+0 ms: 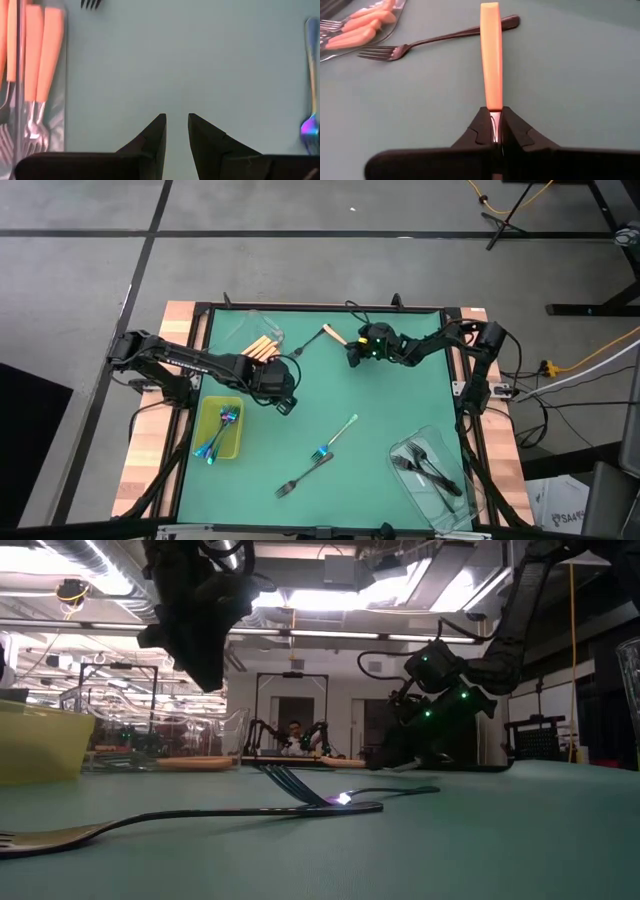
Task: Sort silverware by color (type)
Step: Put the orange fork in the top transparent bin
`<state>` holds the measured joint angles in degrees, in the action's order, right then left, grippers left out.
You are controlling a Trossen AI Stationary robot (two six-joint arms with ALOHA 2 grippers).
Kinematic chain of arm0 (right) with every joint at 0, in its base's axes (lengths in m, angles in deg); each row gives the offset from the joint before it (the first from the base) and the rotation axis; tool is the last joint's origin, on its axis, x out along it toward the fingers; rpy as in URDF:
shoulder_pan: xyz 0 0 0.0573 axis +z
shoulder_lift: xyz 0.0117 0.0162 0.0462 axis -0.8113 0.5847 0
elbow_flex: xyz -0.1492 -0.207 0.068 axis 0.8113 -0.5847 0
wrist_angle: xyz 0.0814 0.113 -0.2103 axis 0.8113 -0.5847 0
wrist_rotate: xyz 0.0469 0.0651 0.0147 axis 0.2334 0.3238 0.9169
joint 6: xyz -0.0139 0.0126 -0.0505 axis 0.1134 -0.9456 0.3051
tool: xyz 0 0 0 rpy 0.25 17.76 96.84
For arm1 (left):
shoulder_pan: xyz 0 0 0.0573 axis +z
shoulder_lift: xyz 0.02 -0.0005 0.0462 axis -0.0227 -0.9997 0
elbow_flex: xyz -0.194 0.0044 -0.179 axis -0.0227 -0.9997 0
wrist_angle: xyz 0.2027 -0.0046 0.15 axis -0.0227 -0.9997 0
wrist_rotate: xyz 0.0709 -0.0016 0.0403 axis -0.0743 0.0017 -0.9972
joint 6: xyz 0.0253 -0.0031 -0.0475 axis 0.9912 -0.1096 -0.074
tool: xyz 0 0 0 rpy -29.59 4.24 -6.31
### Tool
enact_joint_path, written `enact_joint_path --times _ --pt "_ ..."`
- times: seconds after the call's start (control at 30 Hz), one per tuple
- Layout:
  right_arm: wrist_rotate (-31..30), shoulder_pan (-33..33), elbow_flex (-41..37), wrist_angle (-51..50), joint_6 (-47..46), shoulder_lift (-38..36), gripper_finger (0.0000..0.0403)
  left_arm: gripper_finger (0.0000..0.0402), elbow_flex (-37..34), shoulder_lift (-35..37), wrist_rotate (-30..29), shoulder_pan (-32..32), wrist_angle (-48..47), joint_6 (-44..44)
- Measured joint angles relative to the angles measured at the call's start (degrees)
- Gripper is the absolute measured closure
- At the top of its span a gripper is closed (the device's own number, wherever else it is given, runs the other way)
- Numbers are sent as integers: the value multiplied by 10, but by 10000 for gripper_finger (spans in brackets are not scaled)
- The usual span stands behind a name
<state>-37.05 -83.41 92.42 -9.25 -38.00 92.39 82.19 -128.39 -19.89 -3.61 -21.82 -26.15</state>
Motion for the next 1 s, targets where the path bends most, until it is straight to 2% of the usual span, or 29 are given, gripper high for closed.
enact_joint_path --times 0.3,0.53,0.7,1.0 --pt "9 0 0 10 -9 -1 400 327 0 0 -26 0 38 0" --pt "78 0 1 79 -74 -2 400 327 0 0 -48 0 50 0" --pt "115 0 1 142 -112 -2 400 327 0 0 -94 4 91 0" --pt "118 5 1 209 -153 -2 400 327 0 0 -198 38 210 3"
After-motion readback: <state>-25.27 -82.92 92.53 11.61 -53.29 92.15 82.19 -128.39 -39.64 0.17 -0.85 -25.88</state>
